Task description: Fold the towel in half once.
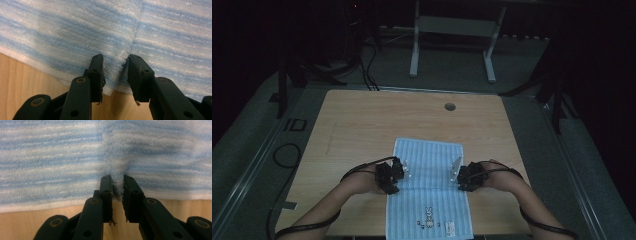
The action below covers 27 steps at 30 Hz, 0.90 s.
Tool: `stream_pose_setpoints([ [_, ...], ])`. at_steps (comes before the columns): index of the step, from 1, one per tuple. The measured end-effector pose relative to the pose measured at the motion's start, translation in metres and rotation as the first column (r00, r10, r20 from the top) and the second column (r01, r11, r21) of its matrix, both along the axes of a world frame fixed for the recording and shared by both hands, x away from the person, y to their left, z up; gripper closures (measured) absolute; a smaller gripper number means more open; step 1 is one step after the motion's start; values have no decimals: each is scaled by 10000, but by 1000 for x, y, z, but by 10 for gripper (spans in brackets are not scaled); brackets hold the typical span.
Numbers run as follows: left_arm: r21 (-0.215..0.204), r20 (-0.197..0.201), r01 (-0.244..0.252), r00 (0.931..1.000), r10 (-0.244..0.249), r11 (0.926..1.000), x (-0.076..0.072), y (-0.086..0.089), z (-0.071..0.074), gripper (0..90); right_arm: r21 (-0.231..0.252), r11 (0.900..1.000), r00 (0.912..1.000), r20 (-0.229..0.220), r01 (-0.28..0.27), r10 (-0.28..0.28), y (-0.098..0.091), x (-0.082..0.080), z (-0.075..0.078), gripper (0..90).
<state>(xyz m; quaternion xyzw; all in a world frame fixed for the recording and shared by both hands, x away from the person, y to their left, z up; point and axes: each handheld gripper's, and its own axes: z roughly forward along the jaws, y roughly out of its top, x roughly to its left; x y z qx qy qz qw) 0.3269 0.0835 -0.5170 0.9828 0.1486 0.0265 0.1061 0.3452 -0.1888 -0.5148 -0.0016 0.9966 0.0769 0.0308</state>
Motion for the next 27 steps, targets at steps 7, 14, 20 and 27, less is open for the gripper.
stream_pose_setpoints([
  [7, 1, 219, -27, 9998, 27, 10000, 24, -12, 0, 652, -325, 9979, 9983, 198, 557, -551, -9, 21, 0, 775],
  [14, -136, 227, -166, 9996, 169, 9998, 45, -31, 0, 651, -561, 9904, 9920, 109, 1263, -1259, -30, 33, 0, 771],
  [20, 14, 209, 353, 9992, -353, 9994, 37, -42, 0, 627, -413, 9851, 9859, -53, 1668, -1671, -49, 30, -1, 772],
  [27, -208, -209, 299, 9993, -304, 9993, 36, -33, 7, 599, -378, 9894, 9889, -456, 1399, -1416, -49, 27, 7, 720],
])
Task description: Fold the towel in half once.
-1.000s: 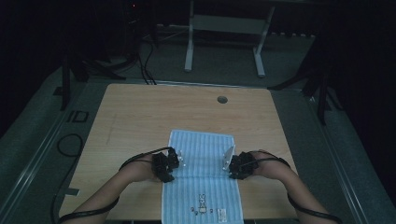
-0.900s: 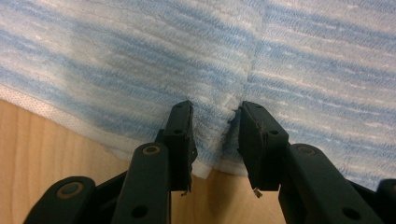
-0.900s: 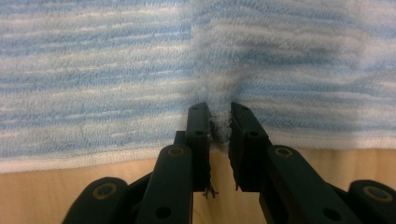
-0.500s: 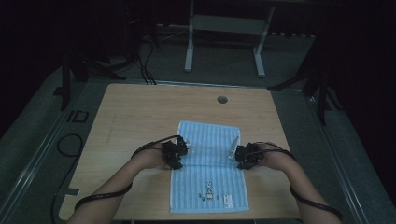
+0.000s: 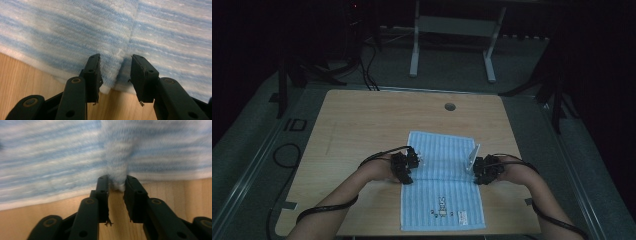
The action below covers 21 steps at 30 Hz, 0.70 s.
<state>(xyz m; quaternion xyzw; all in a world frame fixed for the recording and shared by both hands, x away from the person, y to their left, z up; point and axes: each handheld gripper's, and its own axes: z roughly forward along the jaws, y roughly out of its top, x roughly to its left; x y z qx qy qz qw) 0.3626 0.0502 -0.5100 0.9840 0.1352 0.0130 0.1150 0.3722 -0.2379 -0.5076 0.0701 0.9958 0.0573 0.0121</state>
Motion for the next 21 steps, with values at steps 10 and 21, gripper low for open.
stream_pose_setpoints([
  [10, -377, 486, -1446, 9880, 1463, 9888, 45, 24, 34, 489, 437, 9987, 9951, 933, 278, -318, -3, 34, 48, 568],
  [21, -151, 838, -1942, 9772, 1948, 9808, 100, 10, 23, 450, 182, 9966, 9887, 1252, 809, -825, 10, 101, 29, 555],
])
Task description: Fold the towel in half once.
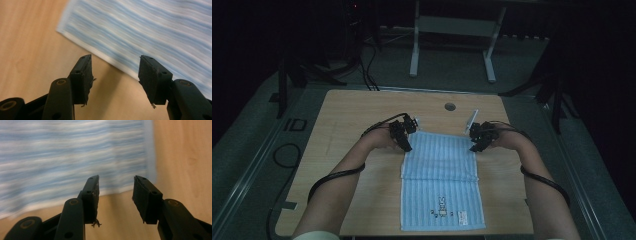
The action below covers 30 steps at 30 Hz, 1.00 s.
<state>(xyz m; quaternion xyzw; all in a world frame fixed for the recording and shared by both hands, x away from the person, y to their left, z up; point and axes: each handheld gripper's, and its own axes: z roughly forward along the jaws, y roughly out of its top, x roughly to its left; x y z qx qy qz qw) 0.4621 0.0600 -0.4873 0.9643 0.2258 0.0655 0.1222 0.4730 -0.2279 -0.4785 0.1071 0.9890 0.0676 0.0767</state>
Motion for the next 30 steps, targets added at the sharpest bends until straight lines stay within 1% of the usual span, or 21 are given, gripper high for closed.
stream_pose_setpoints([
  [2, 73, 101, -127, 9999, 126, 9999, 9, 0, -4, 449, -81, 9999, 9999, 83, 85, -85, 2, 9, -5, 548],
  [3, -60, 96, -234, 9997, 234, 9997, 13, 0, -6, 449, -83, 9997, 9997, 137, 214, -213, 3, 13, -7, 543],
  [5, -131, 167, -248, 9995, 250, 9996, 21, -2, -11, 425, -71, 9997, 9991, 360, 231, -229, 3, 20, -10, 531],
  [6, -150, 149, -289, 9995, 291, 9995, 23, -2, -12, 417, -26, 9992, 9987, 318, 401, -400, 3, 24, -11, 521],
  [7, -173, 144, -286, 9995, 289, 9994, 26, -3, -14, 399, -55, 9992, 9986, 339, 406, -404, 3, 25, -12, 513],
  [9, -105, 378, -233, 9990, 237, 9997, 30, -7, -17, 396, -299, 9988, 9986, 377, 393, -381, 4, 28, -15, 509],
  [10, -118, 356, -244, 9991, 248, 9996, 32, -8, -19, 387, -378, 9986, 9987, 362, 365, -351, 5, 29, -17, 494],
  [11, 68, 462, -260, 9986, 257, 9996, 35, -10, -22, 361, -454, 9983, 9988, 352, 367, -351, 5, 30, -18, 493],
  [12, 86, 481, -307, 9984, 303, 9995, 37, -12, -24, 349, -545, 9977, 9986, 373, 404, -384, 5, 31, -21, 478],
  [15, 143, 345, -315, 9989, 310, 9994, 42, -17, -29, 322, -488, 9970, 9979, 290, 599, -585, 3, 35, -27, 434],
  [17, 161, 184, -214, 9996, 211, 9996, 44, -22, -33, 322, -690, 9954, 9976, 233, 668, -653, 2, 37, -33, 419],
  [18, 101, 119, -222, 9997, 221, 9997, 45, -22, -35, 322, -800, 9941, 9973, -48, 732, -738, 1, 37, -37, 417],
  [19, 4, 49, -250, 9997, 250, 9997, 47, -23, -35, 316, -703, 9948, 9972, -54, 742, -747, 1, 38, -37, 417],
  [21, -142, -204, -417, 9989, 414, 9990, 49, -22, -36, 317, -614, 9947, 9961, -281, 822, -840, 0, 40, -37, 447],
  [22, -162, -259, -392, 9989, 388, 9991, 49, -22, -36, 322, -586, 9948, 9955, -402, 833, -857, -1, 41, -37, 458],
  [23, -160, -318, -262, 9992, 257, 9995, 49, -23, -35, 345, -598, 9946, 9951, -466, 844, -872, -1, 41, -37, 476],
  [25, -172, -467, -13, 9989, 5, 9999, 47, -26, -33, 448, -590, 9953, 9953, -548, 766, -799, 0, 41, -37, 523],
  [26, -134, -505, 86, 9987, -93, 9999, 45, -27, -33, 493, -642, 9951, 9956, -515, 752, -786, 1, 40, -37, 575],
  [27, -125, -544, 205, 9983, -212, 9997, 44, -28, -32, 541, -743, 9947, 9965, -381, 715, -745, 2, 40, -36, 627],
  [29, -90, -596, 408, 9974, -413, 9991, 42, -30, -31, 627, -871, 9939, 9973, -251, 670, -694, 4, 39, -36, 680],
  [30, -121, -599, 457, 9971, -464, 9989, 41, -30, -31, 685, -937, 9934, 9975, -167, 667, -685, 5, 39, -36, 727],
])
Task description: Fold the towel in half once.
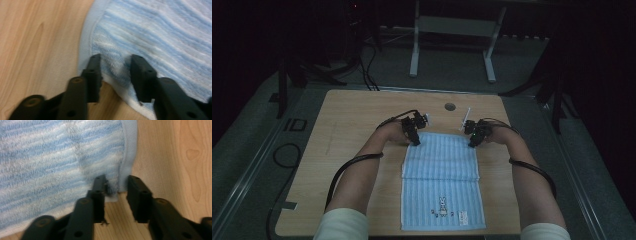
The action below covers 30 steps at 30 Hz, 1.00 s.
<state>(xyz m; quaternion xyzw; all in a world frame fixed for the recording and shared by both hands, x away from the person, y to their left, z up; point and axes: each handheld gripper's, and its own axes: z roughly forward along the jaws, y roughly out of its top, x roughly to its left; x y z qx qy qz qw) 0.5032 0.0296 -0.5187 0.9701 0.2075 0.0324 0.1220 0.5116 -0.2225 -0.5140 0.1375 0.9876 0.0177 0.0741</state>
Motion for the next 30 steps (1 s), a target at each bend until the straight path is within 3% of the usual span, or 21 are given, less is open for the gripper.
stream_pose_setpoints([
  [4, -102, 207, 63, 9998, -61, 9999, -3, -2, 0, 844, -21, 10000, 10000, 83, 18, -17, 3, -1, 0, 806],
  [7, -139, 285, 30, 9996, -26, 9999, -4, -2, 0, 866, -29, 10000, 9995, -304, 75, -76, 3, -1, 3, 871],
  [11, -263, 576, -53, 9983, 68, 9996, -5, -1, 10, 869, 53, 10000, 10000, -21, 34, -34, 4, -2, 13, 872],
  [12, -378, 677, -213, 9974, 239, 9991, -5, 2, 19, 870, 118, 9999, 10000, 98, 1, -3, 4, -2, 17, 872],
  [13, -378, 677, -213, 9974, 239, 9991, -5, 2, 19, 869, 207, 9998, 9998, 205, -23, 19, 4, -2, 22, 872],
  [14, -341, 1047, -266, 9940, 301, 9991, -5, 5, 31, 869, 256, 9997, 9993, 385, -19, 9, 4, -2, 26, 872],
  [15, -341, 1047, -266, 9940, 301, 9991, -5, 5, 31, 869, 313, 9995, 9984, 554, 99, -116, 3, -1, 33, 872],
  [17, -391, 1361, -259, 9902, 310, 9989, -6, 9, 47, 868, 455, 9989, 9971, 748, 114, -148, 3, -1, 43, 872],
  [18, -506, 1295, -268, 9910, 332, 9984, -6, 10, 54, 868, 535, 9985, 9959, 891, 119, -167, 2, 0, 48, 872],
  [22, -411, 2022, -199, 9790, 278, 9990, -6, 15, 79, 867, 813, 9965, 9866, 1604, 179, -308, 3, 2, 73, 872],
  [23, -440, 2210, -352, 9743, 441, 9984, -5, 17, 87, 867, 825, 9963, 9825, 1826, 224, -372, 4, 3, 78, 872],
  [24, -440, 2210, -352, 9743, 441, 9984, -5, 17, 87, 867, 922, 9953, 9781, 2030, 283, -467, 4, 4, 85, 872],
  [25, -568, 2543, -448, 9654, 578, 9974, -5, 21, 102, 867, 1013, 9944, 9739, 2212, 296, -515, 5, 4, 93, 872],
  [27, -721, 2790, -531, 9577, 713, 9960, -4, 25, 117, 866, 1144, 9927, 9614, 2667, 379, -675, 6, 6, 110, 872],
  [28, -721, 2790, -531, 9577, 713, 9960, -4, 25, 117, 866, 1144, 9927, 9614, 2667, 379, -675, 6, 6, 110, 872],
  [29, -912, 3069, -710, 9469, 958, 9933, -6, 28, 131, 866, 1311, 9907, 9474, 3111, 352, -749, 6, 6, 127, 872],
  [30, -912, 3069, -710, 9469, 958, 9933, -6, 28, 131, 866, 1311, 9907, 9474, 3111, 352, -749, 6, 6, 127, 872],
])
